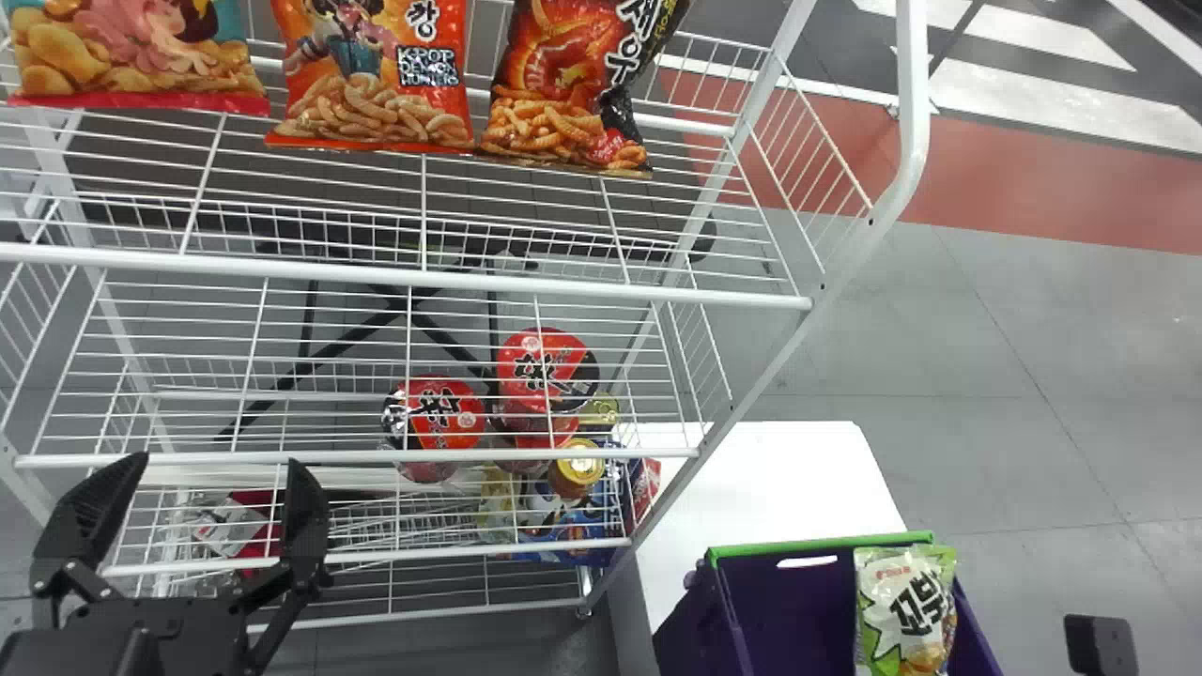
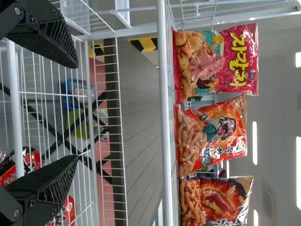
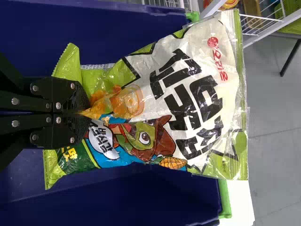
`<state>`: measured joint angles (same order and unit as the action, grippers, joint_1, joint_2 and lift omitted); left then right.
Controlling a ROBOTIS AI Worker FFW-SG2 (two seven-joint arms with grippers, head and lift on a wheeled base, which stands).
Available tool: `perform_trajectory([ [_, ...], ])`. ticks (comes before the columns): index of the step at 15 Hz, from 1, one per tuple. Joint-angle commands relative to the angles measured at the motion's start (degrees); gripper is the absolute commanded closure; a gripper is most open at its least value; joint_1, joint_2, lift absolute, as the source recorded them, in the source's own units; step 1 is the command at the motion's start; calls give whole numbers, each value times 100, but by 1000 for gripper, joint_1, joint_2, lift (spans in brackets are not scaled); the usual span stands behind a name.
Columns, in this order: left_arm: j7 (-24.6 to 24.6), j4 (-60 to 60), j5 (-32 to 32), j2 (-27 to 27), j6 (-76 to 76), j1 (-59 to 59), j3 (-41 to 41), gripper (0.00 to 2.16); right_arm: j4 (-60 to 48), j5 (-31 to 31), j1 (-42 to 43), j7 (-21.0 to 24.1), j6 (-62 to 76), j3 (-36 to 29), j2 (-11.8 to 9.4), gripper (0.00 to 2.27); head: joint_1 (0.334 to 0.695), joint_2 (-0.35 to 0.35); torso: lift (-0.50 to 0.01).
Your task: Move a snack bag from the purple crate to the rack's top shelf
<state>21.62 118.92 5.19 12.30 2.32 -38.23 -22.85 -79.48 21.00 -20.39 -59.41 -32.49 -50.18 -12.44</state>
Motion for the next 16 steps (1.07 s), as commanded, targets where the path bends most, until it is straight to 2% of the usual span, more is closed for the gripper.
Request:
perform_trajectory([
  [1, 0, 9, 0, 0, 0, -9, -9, 144, -41, 0, -9, -18, 0, -26, 4, 1663, 695, -350, -167],
  [16, 26, 9, 0, -9, 0, 26, -9, 144, -182, 79, 61, -18, -263, 0, 4, 1659, 695, -350, -107],
])
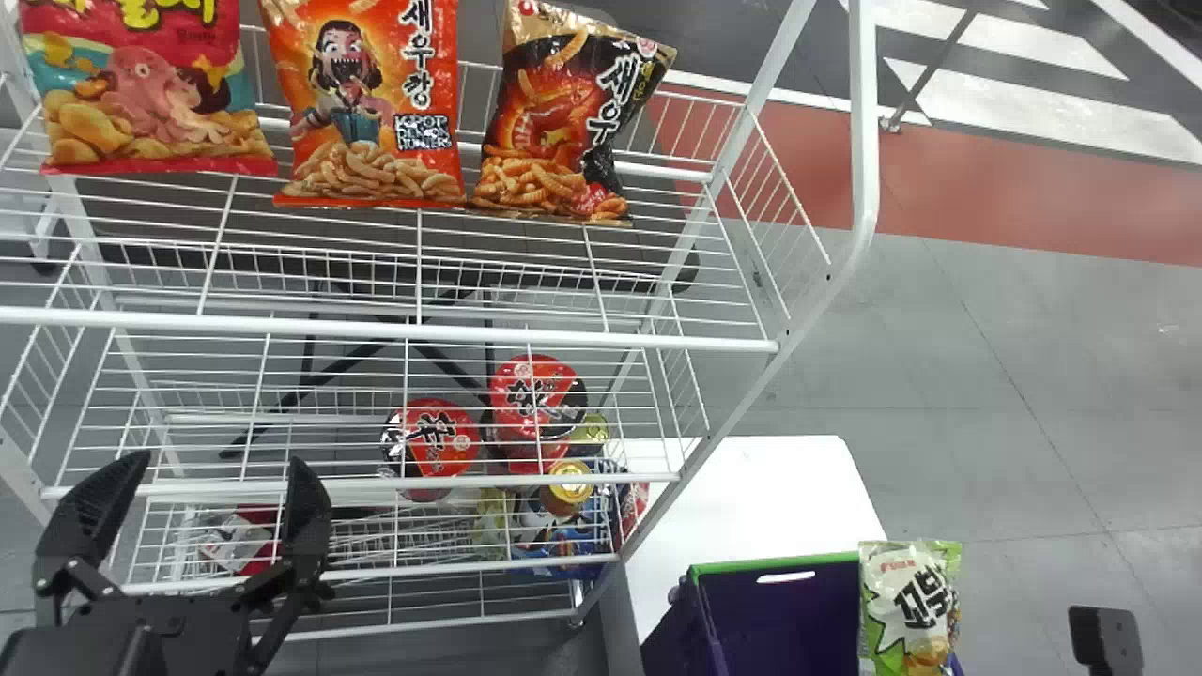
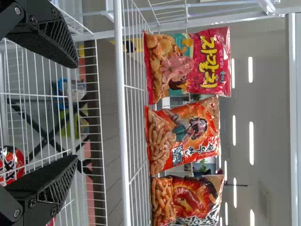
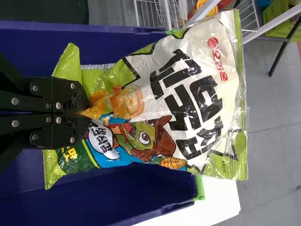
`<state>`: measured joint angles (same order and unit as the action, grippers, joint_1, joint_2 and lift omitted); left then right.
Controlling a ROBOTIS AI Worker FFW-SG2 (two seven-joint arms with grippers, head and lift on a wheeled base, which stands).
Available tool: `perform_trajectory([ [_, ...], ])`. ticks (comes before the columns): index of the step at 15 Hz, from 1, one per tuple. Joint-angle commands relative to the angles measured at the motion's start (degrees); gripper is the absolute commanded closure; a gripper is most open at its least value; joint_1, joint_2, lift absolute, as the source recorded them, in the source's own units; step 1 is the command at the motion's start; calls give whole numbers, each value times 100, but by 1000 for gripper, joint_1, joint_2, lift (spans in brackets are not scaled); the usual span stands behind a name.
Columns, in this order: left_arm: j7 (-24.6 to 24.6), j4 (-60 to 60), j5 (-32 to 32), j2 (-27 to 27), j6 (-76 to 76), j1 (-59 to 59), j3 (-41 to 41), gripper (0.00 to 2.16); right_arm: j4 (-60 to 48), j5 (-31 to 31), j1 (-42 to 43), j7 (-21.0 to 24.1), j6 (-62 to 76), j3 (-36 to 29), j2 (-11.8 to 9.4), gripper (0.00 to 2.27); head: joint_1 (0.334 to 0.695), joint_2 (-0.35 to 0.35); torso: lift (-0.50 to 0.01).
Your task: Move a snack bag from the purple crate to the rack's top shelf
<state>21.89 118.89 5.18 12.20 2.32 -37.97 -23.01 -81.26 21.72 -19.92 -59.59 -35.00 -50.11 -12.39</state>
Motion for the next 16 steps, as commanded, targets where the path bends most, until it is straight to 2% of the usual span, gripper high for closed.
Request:
perform_trajectory([
  [1, 0, 20, 1, 2, 0, 0, 7, 144, -13, -1, 23, 0, 6, -16, 0, 1659, 695, -350, -103],
  [16, -26, 11, -25, 2, 0, 26, -2, 144, -21, 17, 41, -79, 24, -34, 0, 1659, 695, -350, -43],
])
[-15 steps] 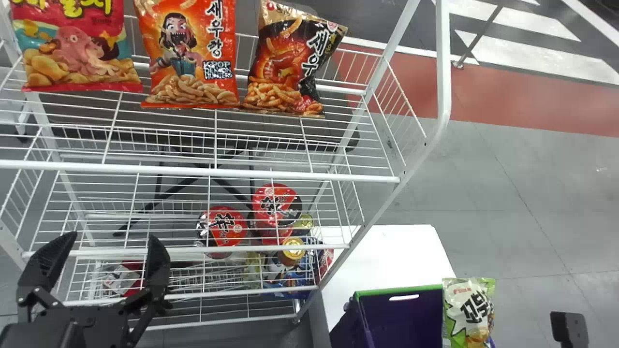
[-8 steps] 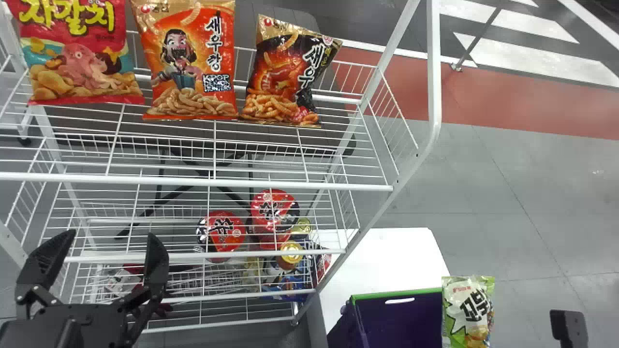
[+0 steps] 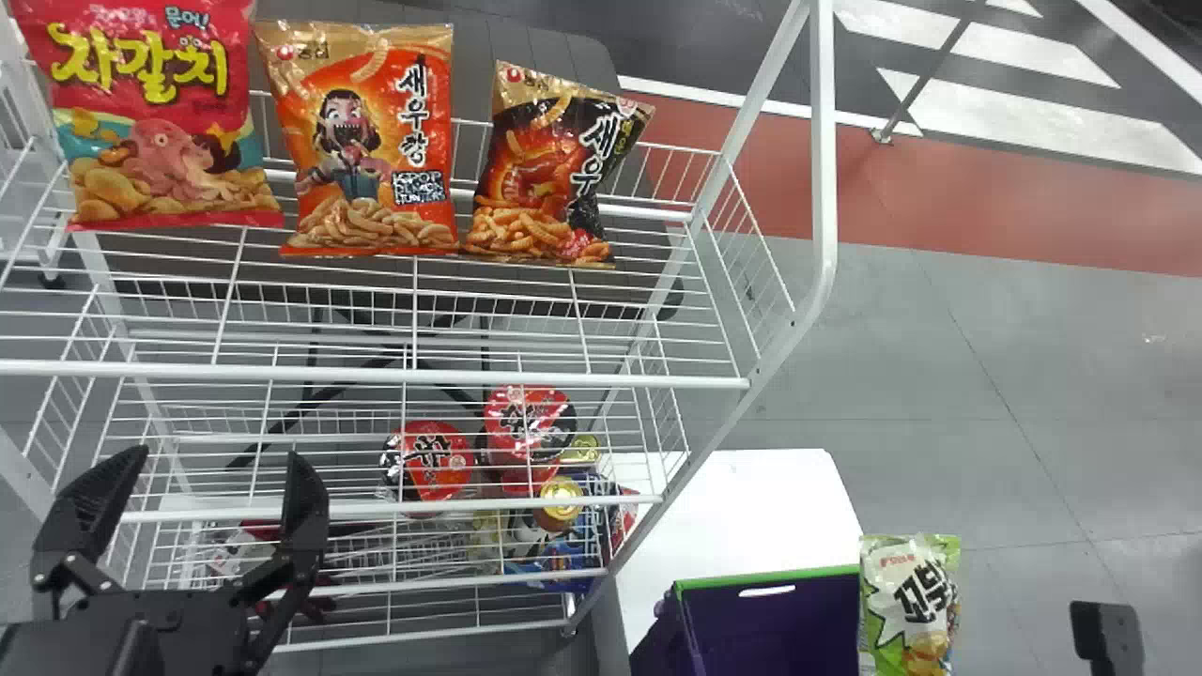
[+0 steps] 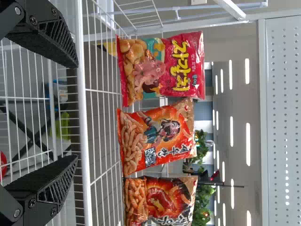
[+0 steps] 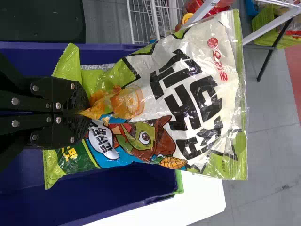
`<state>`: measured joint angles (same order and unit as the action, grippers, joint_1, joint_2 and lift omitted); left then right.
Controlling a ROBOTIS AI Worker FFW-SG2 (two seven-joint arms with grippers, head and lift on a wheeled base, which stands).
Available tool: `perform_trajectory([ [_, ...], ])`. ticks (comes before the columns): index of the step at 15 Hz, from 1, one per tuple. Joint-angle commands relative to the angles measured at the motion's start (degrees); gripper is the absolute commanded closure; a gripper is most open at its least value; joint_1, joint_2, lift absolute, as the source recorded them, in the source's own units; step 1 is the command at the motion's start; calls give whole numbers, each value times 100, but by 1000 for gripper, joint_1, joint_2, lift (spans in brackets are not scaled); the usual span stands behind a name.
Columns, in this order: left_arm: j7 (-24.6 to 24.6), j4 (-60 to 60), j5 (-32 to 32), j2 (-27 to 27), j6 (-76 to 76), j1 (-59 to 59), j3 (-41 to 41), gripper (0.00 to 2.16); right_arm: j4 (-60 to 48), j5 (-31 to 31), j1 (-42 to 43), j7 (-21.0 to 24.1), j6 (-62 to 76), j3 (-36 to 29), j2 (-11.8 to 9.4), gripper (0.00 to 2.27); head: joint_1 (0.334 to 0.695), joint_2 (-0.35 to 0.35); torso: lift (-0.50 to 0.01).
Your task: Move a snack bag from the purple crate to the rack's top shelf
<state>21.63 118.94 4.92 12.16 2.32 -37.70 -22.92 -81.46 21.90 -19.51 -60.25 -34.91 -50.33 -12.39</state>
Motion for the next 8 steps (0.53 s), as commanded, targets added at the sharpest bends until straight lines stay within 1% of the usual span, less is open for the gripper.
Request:
perform_trajectory([
  [1, 8, 6, 9, 6, 0, -10, -11, 144, -27, -1, 8, -39, 14, -21, 0, 1659, 695, -350, -39],
  [8, 26, 156, 27, 50, 70, -133, -11, 140, -317, -10, 8, -224, -214, -82, 9, 1659, 695, -350, -11],
])
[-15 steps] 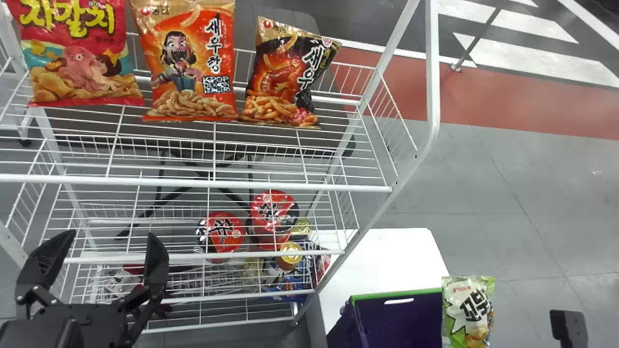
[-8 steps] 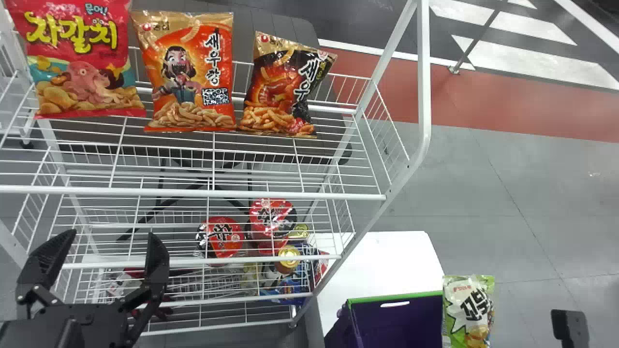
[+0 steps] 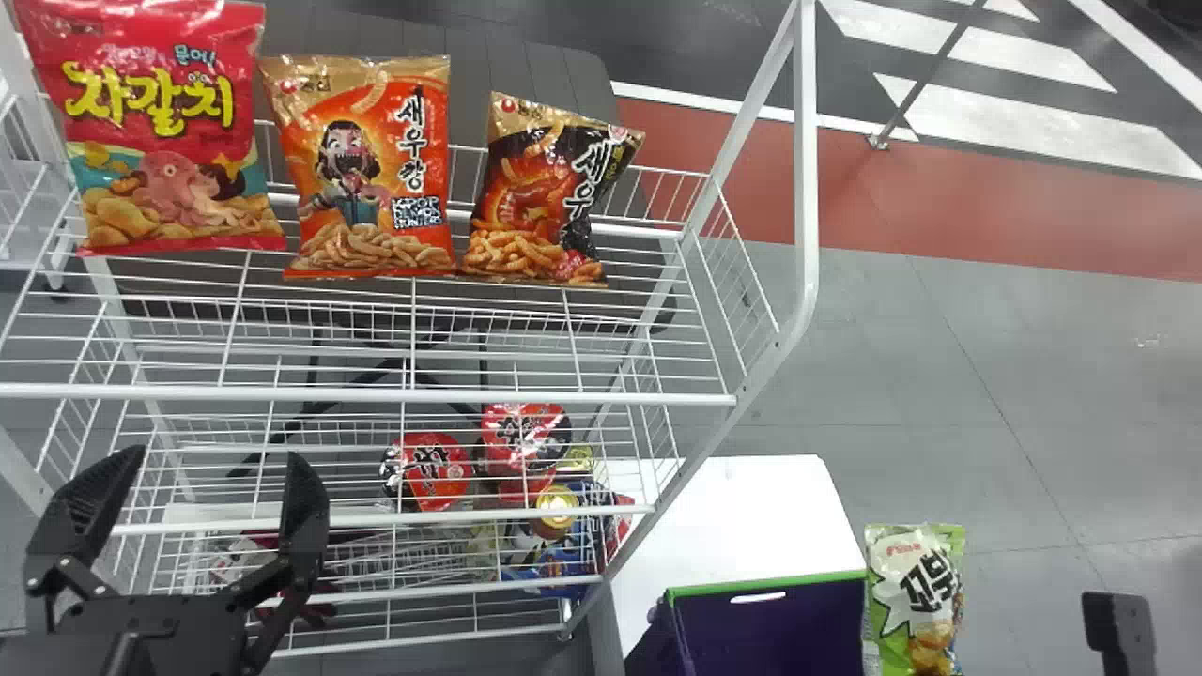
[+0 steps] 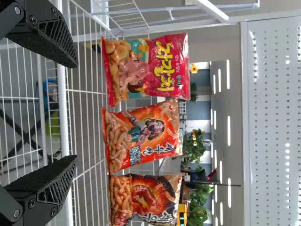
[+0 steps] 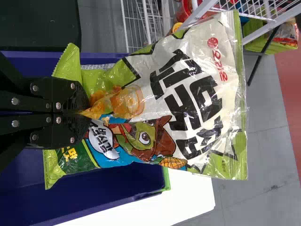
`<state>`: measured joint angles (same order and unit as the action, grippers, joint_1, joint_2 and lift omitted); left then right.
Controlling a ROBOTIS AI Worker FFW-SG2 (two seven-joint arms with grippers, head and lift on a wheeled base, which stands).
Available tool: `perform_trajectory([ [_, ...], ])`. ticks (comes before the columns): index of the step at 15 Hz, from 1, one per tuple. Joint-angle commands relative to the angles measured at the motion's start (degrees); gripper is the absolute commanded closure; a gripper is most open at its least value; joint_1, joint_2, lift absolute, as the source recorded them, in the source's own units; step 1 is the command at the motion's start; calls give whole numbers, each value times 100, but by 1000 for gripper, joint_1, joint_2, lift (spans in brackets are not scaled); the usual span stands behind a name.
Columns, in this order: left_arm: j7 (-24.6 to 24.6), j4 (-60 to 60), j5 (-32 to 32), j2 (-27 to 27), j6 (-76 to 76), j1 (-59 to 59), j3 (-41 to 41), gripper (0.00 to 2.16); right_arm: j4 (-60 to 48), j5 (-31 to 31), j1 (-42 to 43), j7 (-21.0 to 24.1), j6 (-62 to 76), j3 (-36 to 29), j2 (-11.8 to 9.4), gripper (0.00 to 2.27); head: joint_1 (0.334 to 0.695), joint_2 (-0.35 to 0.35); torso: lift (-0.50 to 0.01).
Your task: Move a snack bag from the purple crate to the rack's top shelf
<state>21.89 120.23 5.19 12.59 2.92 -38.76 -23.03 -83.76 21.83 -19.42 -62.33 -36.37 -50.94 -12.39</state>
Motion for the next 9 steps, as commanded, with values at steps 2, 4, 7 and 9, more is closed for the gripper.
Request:
perform_trajectory([
  [2, 17, 44, 61, 6, 11, -52, -17, 144, -123, 5, 0, -78, -86, -39, 17, 1663, 695, -350, -3],
  [4, 17, 44, 70, 15, 11, -61, -17, 144, -167, 14, 0, -96, -86, -57, 17, 1663, 695, -350, 5],
  [7, 17, 36, 70, 15, 28, -52, -17, 144, -237, 23, 0, -122, -209, -57, 26, 1663, 695, -350, 10],
  [9, 17, 27, 70, 6, 28, -52, -9, 144, -237, 40, 53, -315, -314, -74, 17, 1663, 695, -350, 10],
])
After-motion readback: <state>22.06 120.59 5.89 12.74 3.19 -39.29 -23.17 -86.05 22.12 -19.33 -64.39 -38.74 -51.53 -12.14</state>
